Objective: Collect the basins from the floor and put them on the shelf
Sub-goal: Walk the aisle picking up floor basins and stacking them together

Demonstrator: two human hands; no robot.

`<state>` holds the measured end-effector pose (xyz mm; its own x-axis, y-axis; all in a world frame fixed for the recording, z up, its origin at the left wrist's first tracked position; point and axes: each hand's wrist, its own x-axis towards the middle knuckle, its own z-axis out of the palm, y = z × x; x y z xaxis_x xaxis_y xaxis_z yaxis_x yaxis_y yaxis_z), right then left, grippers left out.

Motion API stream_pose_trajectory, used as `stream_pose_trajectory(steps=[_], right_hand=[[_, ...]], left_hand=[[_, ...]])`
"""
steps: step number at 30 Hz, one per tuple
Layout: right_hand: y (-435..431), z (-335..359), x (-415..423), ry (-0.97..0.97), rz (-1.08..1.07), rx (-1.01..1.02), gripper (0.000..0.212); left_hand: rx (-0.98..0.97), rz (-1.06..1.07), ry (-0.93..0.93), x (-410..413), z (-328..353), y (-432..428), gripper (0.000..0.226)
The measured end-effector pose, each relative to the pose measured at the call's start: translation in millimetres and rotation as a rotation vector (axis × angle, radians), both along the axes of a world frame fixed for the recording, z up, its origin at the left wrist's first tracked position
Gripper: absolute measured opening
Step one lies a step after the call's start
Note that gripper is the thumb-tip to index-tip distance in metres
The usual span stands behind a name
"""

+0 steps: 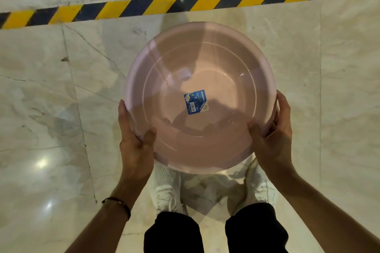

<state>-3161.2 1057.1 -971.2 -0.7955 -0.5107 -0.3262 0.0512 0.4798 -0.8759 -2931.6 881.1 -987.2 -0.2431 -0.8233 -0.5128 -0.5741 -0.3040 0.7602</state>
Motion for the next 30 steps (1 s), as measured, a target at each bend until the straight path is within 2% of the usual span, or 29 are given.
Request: stream_pose_trajectory(steps=[4,11,18,24,30], right_hand=[[4,-13,6,0.030,-0.020,0.050,0.080],[8,-29,12,0.054,-0.022,0.011,0.091],[7,-27,9,0.077,-0.028,0.088,0.095],[5,21,2,0.022,-0.075,0.051,0.097],[8,104,-14,0.079,-0.109,0.033,0.098]], left_hand=[[-0.022,-0.010,-0.002,-2,-9,6,0.096],[-0.048,-0.004,-0.047,-3,-19,7,0.116],[-0.097,-0.081,-0.076,-4,-11,2,0.114],[-0.114,-0.114,-0.055,-16,40,-9,0.117],[-0.142,-0.088,0.000,-45,129,-18,0.119]])
